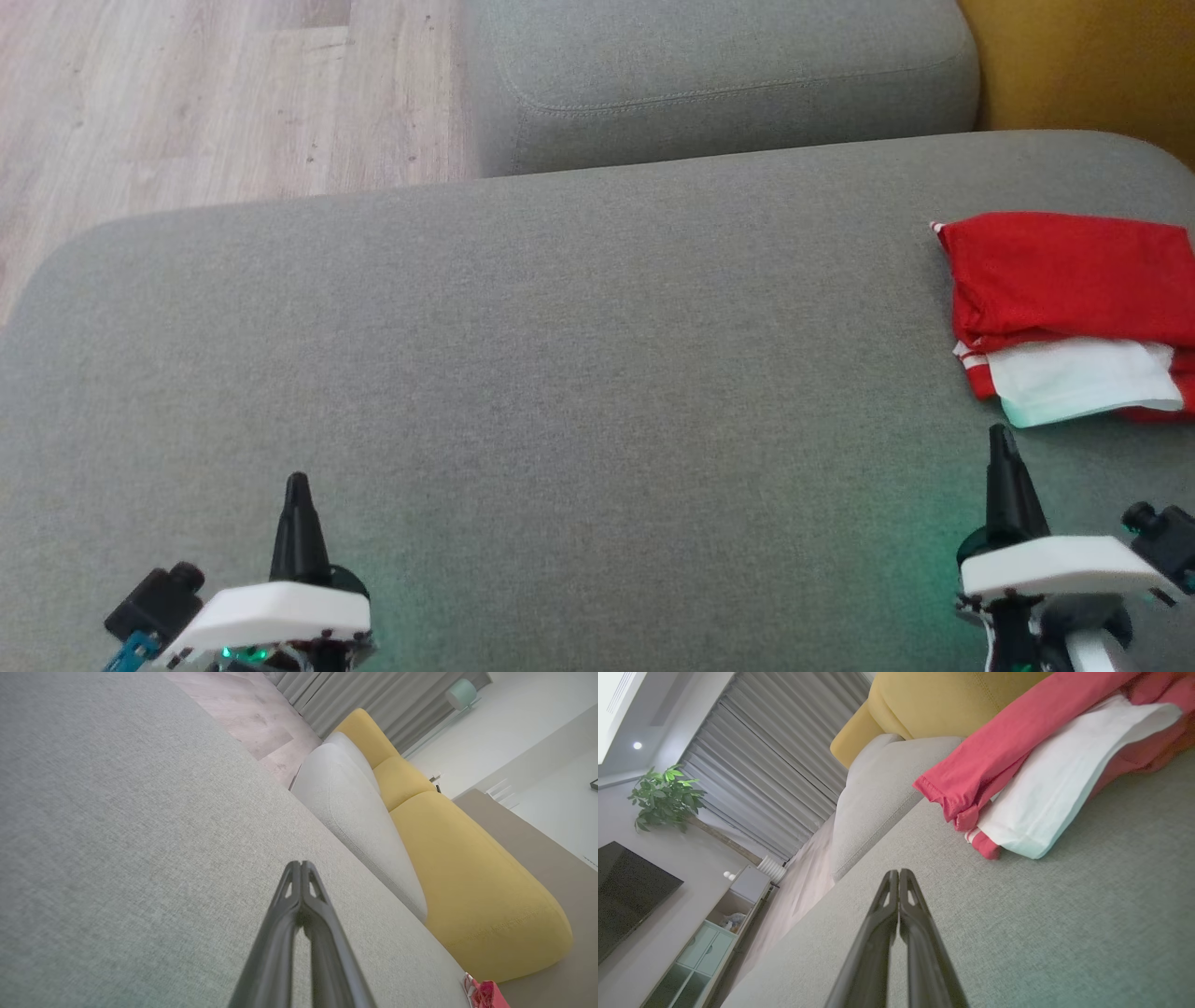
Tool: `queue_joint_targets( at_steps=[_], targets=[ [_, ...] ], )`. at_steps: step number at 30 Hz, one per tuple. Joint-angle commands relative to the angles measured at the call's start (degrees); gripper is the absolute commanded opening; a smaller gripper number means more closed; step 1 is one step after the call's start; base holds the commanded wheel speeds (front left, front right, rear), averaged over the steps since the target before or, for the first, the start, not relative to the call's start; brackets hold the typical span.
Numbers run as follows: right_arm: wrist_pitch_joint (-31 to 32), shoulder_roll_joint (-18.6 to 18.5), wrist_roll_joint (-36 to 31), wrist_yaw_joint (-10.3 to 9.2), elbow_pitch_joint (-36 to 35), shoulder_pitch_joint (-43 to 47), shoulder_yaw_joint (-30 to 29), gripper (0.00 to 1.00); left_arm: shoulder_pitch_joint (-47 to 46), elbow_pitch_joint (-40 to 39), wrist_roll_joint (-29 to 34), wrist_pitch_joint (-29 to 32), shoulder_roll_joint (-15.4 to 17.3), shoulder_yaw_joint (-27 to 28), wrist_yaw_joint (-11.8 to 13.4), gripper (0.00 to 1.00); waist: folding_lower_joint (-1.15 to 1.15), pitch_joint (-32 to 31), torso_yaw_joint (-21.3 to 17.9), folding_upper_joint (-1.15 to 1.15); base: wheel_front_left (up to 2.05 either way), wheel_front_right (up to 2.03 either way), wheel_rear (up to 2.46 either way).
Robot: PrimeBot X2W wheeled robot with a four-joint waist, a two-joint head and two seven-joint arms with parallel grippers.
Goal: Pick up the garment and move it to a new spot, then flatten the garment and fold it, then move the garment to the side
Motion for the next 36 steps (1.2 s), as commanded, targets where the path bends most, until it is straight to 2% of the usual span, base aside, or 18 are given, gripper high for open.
queue_joint_targets(
  at_steps=[1, 36],
  targets=[
    [0.33, -0.50, 1.39, -0.02, -2.20, -3.15, 0.05, 0.00, -3.24, -1.94, -1.06, 0.16, 0.18, 1.50, -0.32, 0.00, 0.00, 0.01, 0.01, 0.00, 0.00, 0.00, 0.00],
    [6.09, -0.59, 23.53, -0.03, -3.39, -4.51, -2.22, 0.00, -4.19, -3.08, -19.63, 5.98, 0.28, 6.35, -1.78, 0.00, 0.00, 0.24, 0.17, 0.00, 0.00, 0.00, 0.00]
  ],
)
